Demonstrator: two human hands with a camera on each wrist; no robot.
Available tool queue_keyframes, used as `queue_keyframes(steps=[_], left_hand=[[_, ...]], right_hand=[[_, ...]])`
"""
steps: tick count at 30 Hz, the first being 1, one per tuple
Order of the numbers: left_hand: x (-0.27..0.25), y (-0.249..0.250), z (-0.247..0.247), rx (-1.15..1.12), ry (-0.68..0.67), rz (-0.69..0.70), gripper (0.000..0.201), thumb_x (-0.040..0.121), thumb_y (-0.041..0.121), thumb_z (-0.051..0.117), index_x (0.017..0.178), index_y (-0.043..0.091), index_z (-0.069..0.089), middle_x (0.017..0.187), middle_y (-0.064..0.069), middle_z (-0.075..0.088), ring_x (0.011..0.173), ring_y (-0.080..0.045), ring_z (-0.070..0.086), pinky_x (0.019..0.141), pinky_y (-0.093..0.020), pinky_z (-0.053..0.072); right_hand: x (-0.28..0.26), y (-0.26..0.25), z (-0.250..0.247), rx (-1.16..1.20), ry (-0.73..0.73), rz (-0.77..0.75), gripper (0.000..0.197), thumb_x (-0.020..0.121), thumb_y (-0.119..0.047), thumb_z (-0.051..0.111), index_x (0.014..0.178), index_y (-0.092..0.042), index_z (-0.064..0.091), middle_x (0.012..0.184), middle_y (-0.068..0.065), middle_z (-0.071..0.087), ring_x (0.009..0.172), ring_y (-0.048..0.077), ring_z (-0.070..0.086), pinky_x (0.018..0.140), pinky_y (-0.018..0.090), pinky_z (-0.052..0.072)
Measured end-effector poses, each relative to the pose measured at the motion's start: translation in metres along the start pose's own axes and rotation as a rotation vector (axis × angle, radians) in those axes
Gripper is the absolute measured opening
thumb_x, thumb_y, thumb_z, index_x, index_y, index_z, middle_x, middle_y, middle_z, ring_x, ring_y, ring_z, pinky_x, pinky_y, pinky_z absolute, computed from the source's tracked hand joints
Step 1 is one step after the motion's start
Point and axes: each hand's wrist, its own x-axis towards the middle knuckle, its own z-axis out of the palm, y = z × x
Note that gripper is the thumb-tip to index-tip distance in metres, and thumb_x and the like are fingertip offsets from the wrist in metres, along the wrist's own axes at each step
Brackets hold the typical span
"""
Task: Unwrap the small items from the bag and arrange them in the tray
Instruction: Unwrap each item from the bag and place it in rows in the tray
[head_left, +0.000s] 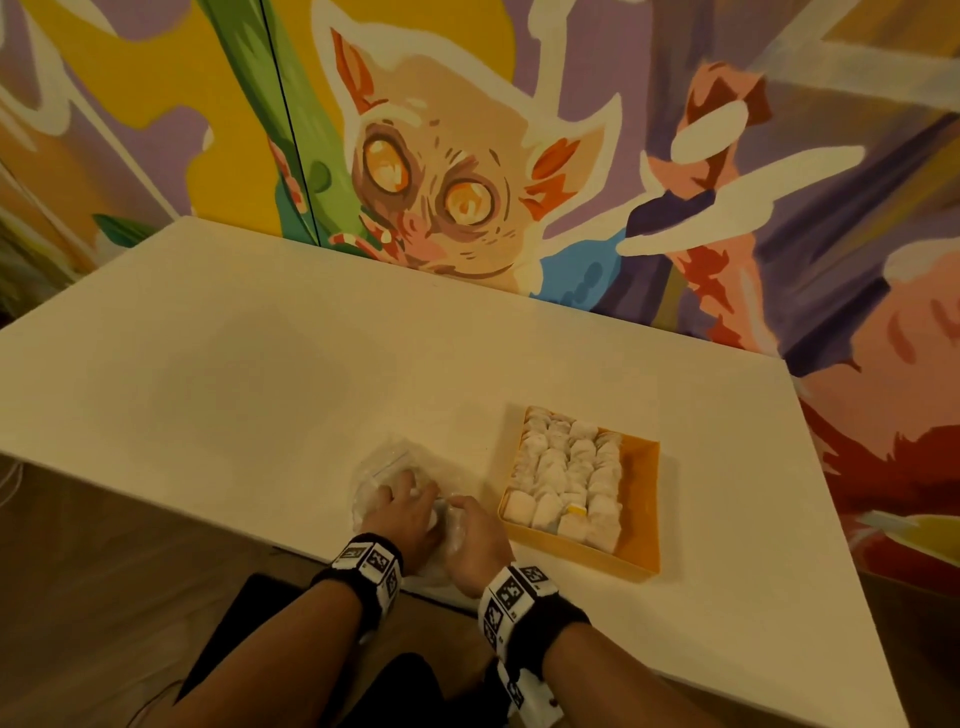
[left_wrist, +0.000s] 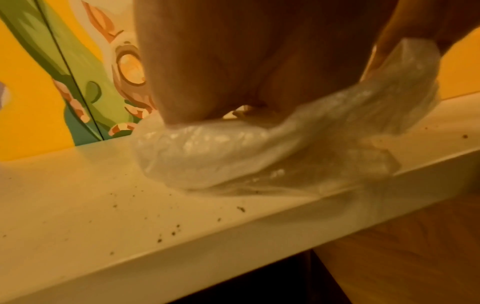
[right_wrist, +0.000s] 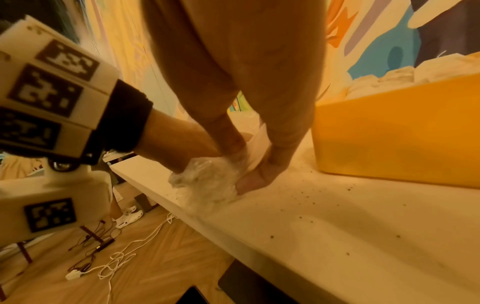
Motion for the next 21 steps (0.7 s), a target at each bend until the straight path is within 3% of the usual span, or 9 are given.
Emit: queue_keyframes(steps=[2,4,7,9,11,13,16,18,21], left_hand=[[0.009,-0.005,0.008,0.02,-0.019,0.042,0.064,0.085,0.054,0.01,0.136,0.027,0.038,0.144,-0.007,0.039,0.126,-0.033,0.038,0.098,-0.041,0.039],[0.01,-0.005,0.008,-0.037,-0.012,0.016,0.047,0.097,0.042,0.027,0.139,0.024,0.035,0.142,-0.009,0.04,0.123,-0.03,0.043,0.097,-0.036,0.042],[0.004,-0.006,-0.003,-0.255,0.062,0.017,0.039,0.101,0.031,0.04,0.137,0.015,0.042,0.133,-0.011,0.047,0.113,-0.028,0.052,0.092,-0.032,0.043],[-0.003,-0.008,-0.014,-0.461,0.107,0.036,0.028,0.1,0.026,0.046,0.124,0.013,0.054,0.122,-0.008,0.055,0.109,-0.026,0.055,0.089,-0.028,0.042],[-0.012,-0.012,-0.028,-0.632,0.123,0.037,0.014,0.098,0.026,0.048,0.098,0.019,0.06,0.103,-0.003,0.063,0.096,-0.025,0.061,0.076,-0.025,0.043],[-0.018,-0.019,-0.039,-0.794,0.11,0.016,0.012,0.095,0.03,0.053,0.094,0.02,0.06,0.091,-0.001,0.065,0.08,-0.022,0.062,0.068,-0.029,0.046],[-0.028,-0.028,-0.051,-1.155,0.063,-0.04,0.016,0.095,0.023,0.06,0.102,0.008,0.062,0.073,-0.008,0.06,0.059,-0.021,0.052,0.055,-0.031,0.043],[-0.033,-0.029,-0.058,-1.401,0.037,-0.075,0.019,0.096,0.018,0.06,0.091,-0.001,0.058,0.071,-0.012,0.048,0.061,-0.022,0.042,0.053,-0.032,0.038],[-0.038,-0.03,-0.068,-1.626,0.02,-0.155,0.013,0.096,0.012,0.057,0.088,0.003,0.056,0.07,-0.01,0.045,0.059,-0.02,0.04,0.052,-0.03,0.035]], right_hand=[[0.001,0.0,-0.001,-0.003,-0.002,0.018,0.063,0.085,-0.015,0.066,0.141,-0.019,0.039,0.138,0.006,0.05,0.124,0.022,0.05,0.101,0.026,0.042],[0.002,-0.002,-0.001,-0.007,-0.015,0.047,0.068,0.085,-0.01,0.065,0.145,-0.02,0.035,0.141,0.007,0.046,0.127,0.022,0.048,0.102,0.026,0.041],[0.002,-0.001,-0.001,-0.017,-0.025,0.075,0.074,0.082,-0.002,0.065,0.146,-0.022,0.033,0.138,0.008,0.049,0.125,0.024,0.05,0.099,0.028,0.046],[0.002,0.0,-0.002,-0.018,-0.028,0.082,0.076,0.08,0.0,0.064,0.146,-0.022,0.034,0.134,0.01,0.053,0.121,0.024,0.053,0.093,0.027,0.049],[0.003,0.002,-0.004,-0.02,-0.041,0.078,0.076,0.08,0.0,0.064,0.146,-0.022,0.034,0.132,0.01,0.055,0.117,0.025,0.056,0.081,0.022,0.047],[0.003,0.002,-0.006,-0.019,-0.058,0.072,0.077,0.079,-0.001,0.065,0.146,-0.021,0.034,0.131,0.011,0.055,0.115,0.026,0.058,0.074,0.02,0.043],[0.004,0.002,-0.007,-0.022,-0.079,0.073,0.076,0.08,-0.009,0.067,0.146,-0.021,0.032,0.127,0.012,0.058,0.109,0.027,0.062,0.079,0.025,0.051],[0.003,0.001,-0.008,-0.043,-0.091,0.068,0.071,0.083,-0.017,0.066,0.145,-0.02,0.033,0.126,0.013,0.058,0.108,0.028,0.062,0.086,0.028,0.052],[0.001,-0.002,-0.013,-0.093,-0.1,0.044,0.063,0.088,-0.026,0.064,0.144,-0.021,0.035,0.136,0.011,0.047,0.119,0.027,0.053,0.09,0.025,0.043]])
